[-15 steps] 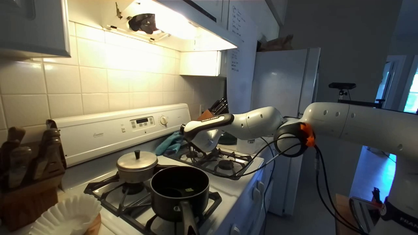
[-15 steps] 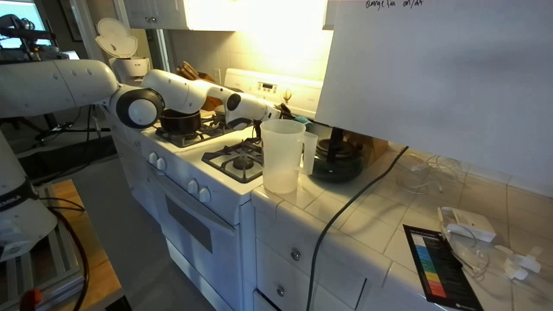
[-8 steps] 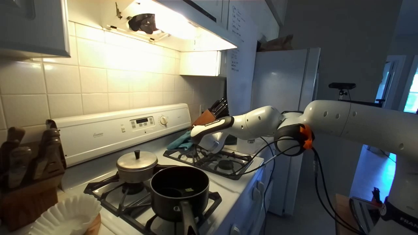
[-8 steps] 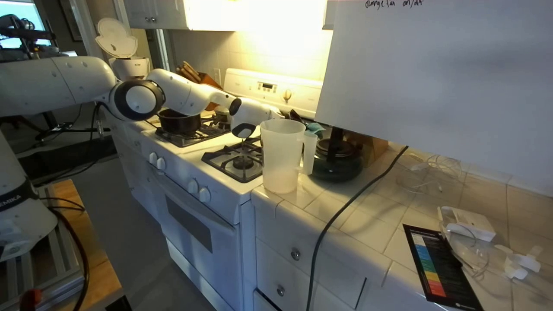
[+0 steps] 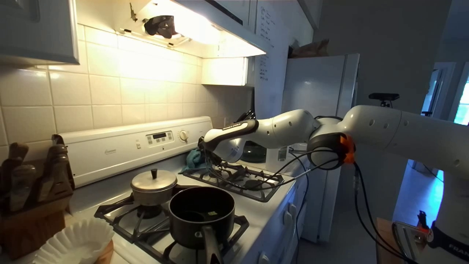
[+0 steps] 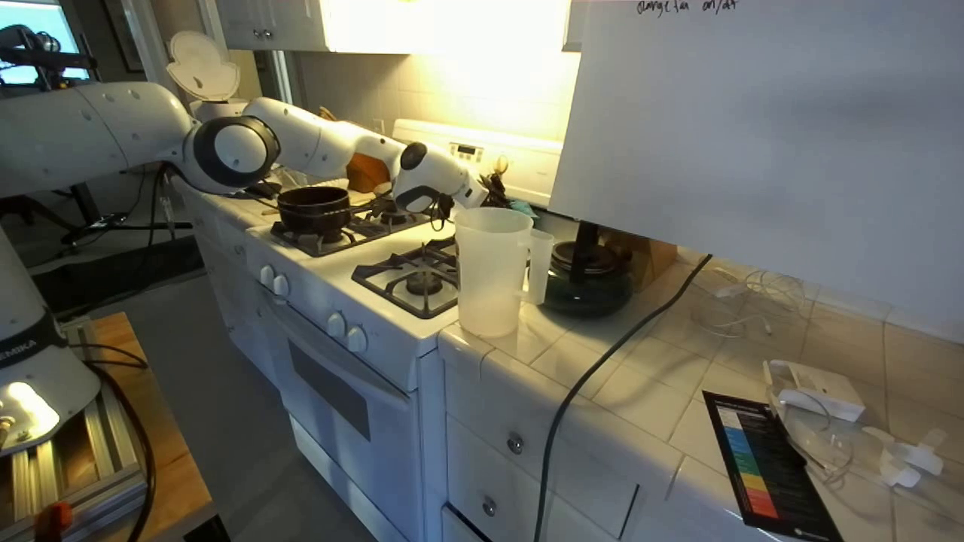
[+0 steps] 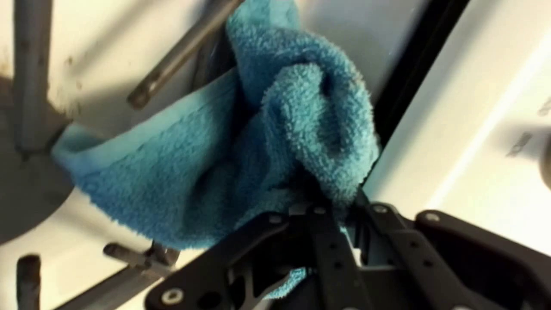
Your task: Use the blue towel to wipe the stove
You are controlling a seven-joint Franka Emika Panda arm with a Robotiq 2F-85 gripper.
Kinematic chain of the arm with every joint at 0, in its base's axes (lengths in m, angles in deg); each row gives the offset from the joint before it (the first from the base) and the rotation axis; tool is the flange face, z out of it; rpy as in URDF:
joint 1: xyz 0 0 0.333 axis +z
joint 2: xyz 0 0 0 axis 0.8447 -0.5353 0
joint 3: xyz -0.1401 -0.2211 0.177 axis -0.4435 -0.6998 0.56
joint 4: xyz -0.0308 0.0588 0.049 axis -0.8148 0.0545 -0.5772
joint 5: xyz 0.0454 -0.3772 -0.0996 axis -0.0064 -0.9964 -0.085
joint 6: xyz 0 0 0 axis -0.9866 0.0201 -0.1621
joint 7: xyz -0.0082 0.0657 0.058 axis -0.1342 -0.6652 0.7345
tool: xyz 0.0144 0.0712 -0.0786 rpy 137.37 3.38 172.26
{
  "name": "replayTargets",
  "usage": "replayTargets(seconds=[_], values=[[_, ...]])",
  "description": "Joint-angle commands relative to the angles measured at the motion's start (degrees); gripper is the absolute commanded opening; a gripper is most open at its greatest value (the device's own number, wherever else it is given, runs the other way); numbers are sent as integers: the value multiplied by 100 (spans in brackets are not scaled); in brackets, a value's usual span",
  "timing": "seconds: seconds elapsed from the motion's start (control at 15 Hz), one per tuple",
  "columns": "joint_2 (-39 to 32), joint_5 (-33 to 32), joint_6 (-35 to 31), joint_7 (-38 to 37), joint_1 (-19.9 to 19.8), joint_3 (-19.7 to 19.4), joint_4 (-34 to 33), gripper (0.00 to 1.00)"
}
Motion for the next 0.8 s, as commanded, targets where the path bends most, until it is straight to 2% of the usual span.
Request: replayTargets(seconds=[0.0, 0.13, 0.2, 0.53, 0.73], values=[[411, -49, 1078, -728, 166, -87, 230, 3], [585, -201, 1964, -824, 140, -131, 194, 3], [797, -945, 2258, -920, -100, 403, 266, 3], [1152, -2462, 4186, -760, -581, 990, 48, 3], [1267, -3294, 5068, -495, -780, 1283, -73, 3]])
